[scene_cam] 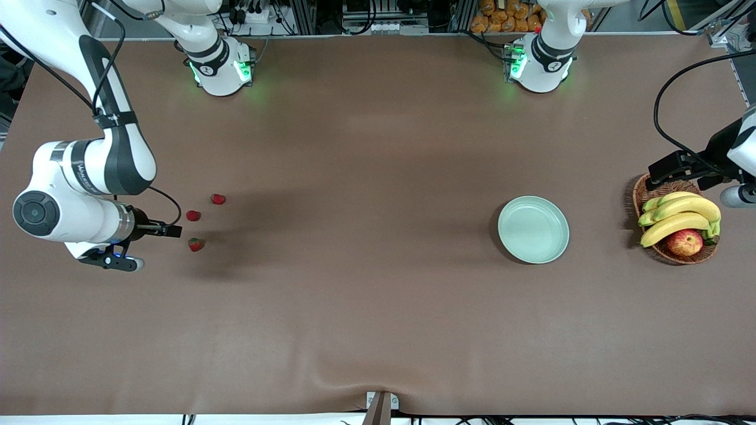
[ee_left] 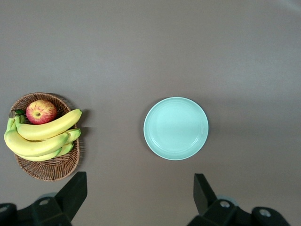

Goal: Collect all strawberries into plate
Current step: 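Reach the right gripper down to a strawberry and close on it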

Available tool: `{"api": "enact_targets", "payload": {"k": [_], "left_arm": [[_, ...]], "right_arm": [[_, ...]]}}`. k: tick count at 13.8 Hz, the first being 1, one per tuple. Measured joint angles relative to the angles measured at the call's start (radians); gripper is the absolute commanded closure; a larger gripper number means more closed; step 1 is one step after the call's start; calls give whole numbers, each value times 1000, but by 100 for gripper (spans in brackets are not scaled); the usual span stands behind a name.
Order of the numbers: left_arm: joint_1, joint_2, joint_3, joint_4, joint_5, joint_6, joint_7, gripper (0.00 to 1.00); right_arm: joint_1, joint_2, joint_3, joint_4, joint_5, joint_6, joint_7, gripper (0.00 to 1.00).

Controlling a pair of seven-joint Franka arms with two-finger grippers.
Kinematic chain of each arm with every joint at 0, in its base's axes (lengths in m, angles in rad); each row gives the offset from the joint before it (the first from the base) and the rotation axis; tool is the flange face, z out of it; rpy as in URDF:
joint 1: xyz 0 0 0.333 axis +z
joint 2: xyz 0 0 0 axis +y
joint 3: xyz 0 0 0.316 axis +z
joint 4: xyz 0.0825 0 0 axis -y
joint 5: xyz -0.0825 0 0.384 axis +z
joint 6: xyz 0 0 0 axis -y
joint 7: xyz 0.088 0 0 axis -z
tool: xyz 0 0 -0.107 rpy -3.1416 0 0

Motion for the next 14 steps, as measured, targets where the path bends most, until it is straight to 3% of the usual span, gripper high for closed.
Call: {"api": "enact_targets", "payload": {"k": [4,9,14], "left_arm": [[0,2,0,-2,0,0,0,0],[-1,2,-1,-3,0,0,0,0],[-1,6,-1,-4,0,0,0,0]], "right_arm": [[-14,9,-2,-40,0,72,9,0],[-17,59,1,-194,0,404,118,0],[-17,125,1,-194,0,499,220,0]]}}
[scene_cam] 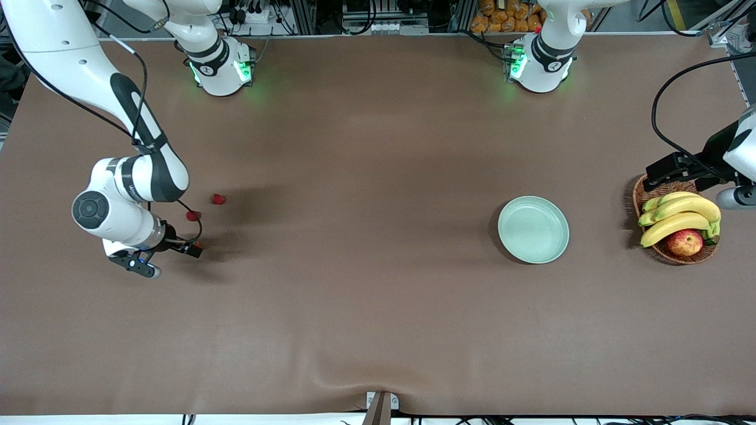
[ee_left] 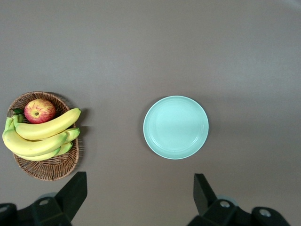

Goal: Collect all strawberries into plate
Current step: 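Reach the right gripper down to a strawberry and close on it, then carry the strawberry to the table middle and open the right gripper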

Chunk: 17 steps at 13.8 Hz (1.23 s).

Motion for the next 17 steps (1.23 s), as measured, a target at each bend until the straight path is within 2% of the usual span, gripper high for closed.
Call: {"api": "enact_targets", "payload": {"k": [7,8,9,11,12,13,17], "left_arm": [[-2,2,-13,-1,0,0,0,0],[-2,2,-13,-1,0,0,0,0],[-2,2,-13,-1,0,0,0,0],[-1,3,-13,-2,0,0,0,0],[-1,4,-13,-2,0,0,0,0],[-1,6,-13,-2,0,0,0,0],[-1,9,-13,-2,0,0,0,0]], "right_arm": [[-2,49,0,6,47,5,17,0],[-1,53,0,6,54,5,17,11],[-2,54,0,6,56,5,17,35],[-2,54,0,6,57,-7,17,73],[-2,54,0,7,57,-19,17,85],[-2,54,1,8,57,-33,17,89],[-1,47,14,22,59,-94,17,90]]}}
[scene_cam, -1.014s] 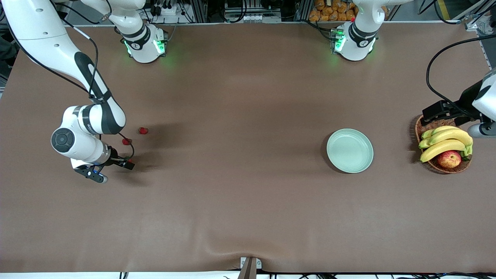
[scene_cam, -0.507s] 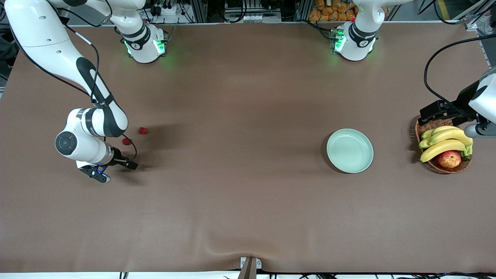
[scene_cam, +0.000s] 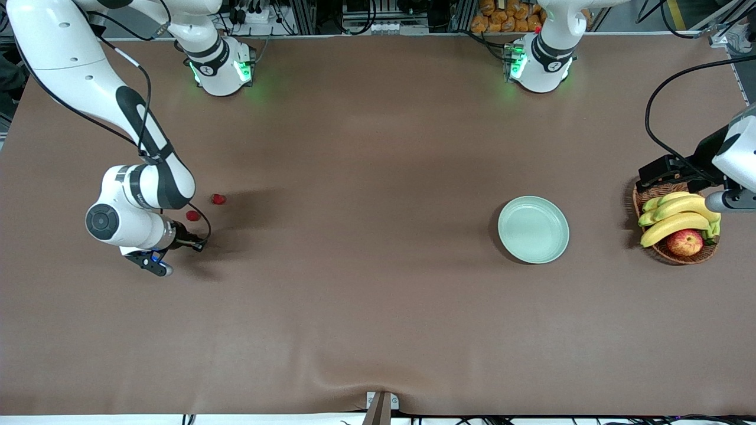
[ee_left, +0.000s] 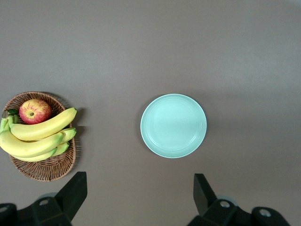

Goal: Collect all strawberries into plate
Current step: 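Carry the strawberry to the table middle and open the right gripper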

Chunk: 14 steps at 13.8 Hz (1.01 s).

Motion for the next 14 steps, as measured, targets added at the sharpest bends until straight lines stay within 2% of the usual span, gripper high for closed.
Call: {"api": "enact_targets", "payload": {"k": [2,4,8,11,14], "left_arm": [[1,0,0,0,0,0,0,0],[4,1,0,0,0,0,0,0],[3,9,0,0,0,0,0,0],[5,11,0,0,0,0,0,0],[2,15,-1,-1,0,0,0,0]], "right_arm": [[4,-11,16,9,1,-11,0,90],[14,-25,59,11,4,-15,5,90],[64,-29,205,66,7,-13,214,89],[229,-1,228,174,8,-13,486,89],[384,86,226,301,8,-8,693,89]]}}
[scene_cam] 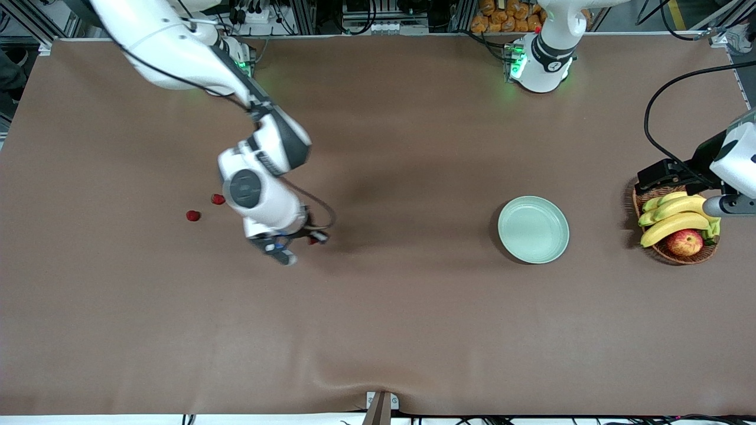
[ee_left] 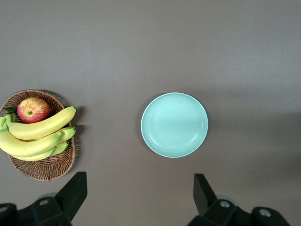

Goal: Collect all strawberries into plate
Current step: 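Carry the strawberry to the table middle and open the right gripper, then grasp a second strawberry with the right gripper while the left gripper reaches the first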

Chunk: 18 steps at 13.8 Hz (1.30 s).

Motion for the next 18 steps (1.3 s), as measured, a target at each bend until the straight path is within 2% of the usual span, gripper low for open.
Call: {"api": "enact_targets", "payload": {"k": [4,5,6,7,11,13,15,18], "left_arm": [[-4,11,-4,-1,0,-1,0,0],[-9,16,-5,-1,0,-1,0,0],[-22,22,-6,-2,0,-2,0,0],[-39,28,-7,-2,0,-2,-5,0],[-84,42,-9,-2,0,-2,-37,0],[-95,48,-10,-2,0,-2,-40,0],[-108,51,-10,-2,0,-2,-40,0],[-117,58,-10,-2,0,-2,-40,0]], "right_arm": [[104,133,-23,115,-1,90,123,87],[130,160,-44,130,-1,122,138,80],[153,183,-64,140,-1,149,151,55],[171,203,-79,148,-1,171,161,1],[193,220,-112,176,-12,183,168,0],[188,203,-139,198,-14,145,167,0],[164,165,-164,214,-17,50,152,0],[67,86,-177,207,-19,-135,31,0]]}}
